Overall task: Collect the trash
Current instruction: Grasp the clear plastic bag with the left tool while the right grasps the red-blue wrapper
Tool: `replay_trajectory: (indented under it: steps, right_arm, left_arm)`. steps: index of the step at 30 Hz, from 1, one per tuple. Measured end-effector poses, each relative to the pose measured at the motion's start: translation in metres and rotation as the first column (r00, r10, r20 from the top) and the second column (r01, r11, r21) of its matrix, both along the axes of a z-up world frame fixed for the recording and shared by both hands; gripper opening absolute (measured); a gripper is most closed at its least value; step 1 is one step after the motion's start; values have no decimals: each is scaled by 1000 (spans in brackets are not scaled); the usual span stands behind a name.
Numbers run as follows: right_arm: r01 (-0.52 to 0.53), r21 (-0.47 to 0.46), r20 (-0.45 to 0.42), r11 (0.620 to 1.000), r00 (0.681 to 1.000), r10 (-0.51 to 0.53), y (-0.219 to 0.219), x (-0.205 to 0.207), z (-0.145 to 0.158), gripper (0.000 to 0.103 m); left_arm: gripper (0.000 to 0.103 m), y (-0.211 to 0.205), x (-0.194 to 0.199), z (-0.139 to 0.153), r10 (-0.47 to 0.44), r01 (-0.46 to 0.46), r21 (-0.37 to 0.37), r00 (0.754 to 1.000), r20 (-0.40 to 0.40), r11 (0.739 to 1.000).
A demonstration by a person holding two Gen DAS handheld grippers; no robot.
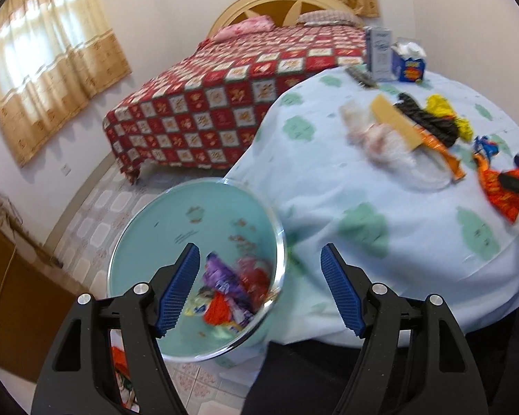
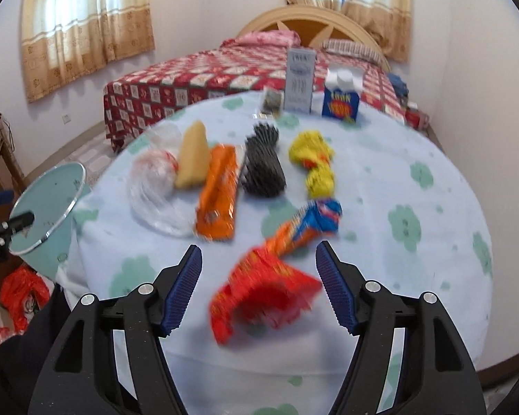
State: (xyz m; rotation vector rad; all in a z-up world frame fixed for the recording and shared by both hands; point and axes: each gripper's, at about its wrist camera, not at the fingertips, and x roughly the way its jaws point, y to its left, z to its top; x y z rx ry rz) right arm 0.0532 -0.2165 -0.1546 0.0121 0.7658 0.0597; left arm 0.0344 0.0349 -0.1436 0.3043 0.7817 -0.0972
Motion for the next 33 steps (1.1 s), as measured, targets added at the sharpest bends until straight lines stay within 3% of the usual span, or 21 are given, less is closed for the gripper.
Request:
replay_trajectory:
  steps: [3, 5, 11, 18, 25, 33]
  right_arm:
    - [-1, 37, -23, 999, 1000, 2, -10, 0, -8, 62]
    - [-18, 76, -58, 997, 998, 22, -13, 2, -14, 44]
    - [-68, 109, -57, 992, 996, 74, -15, -4, -17, 13]
    - [-92, 33, 43, 995, 995, 91, -19, -30, 0, 11]
    - [11, -33, 113, 999, 994, -7, -51, -43, 9, 11]
    - [102, 21, 114, 995, 988, -103, -94, -36, -2, 11]
  left_arm:
    - [73, -15, 3, 3, -17, 17, -7, 1000, 5, 1000]
    - [73, -23, 5, 2, -25, 25, -8, 1000, 0, 1000]
    - [73, -37, 9, 3, -45, 45, -17, 999, 0, 999]
    - [73, -62, 17, 11, -67, 67, -37, 998, 2, 997]
    - [73, -103, 26, 9, -105, 105, -56, 994, 1, 993]
    - [72, -135, 58, -16, -74, 69, -75, 994, -76, 995]
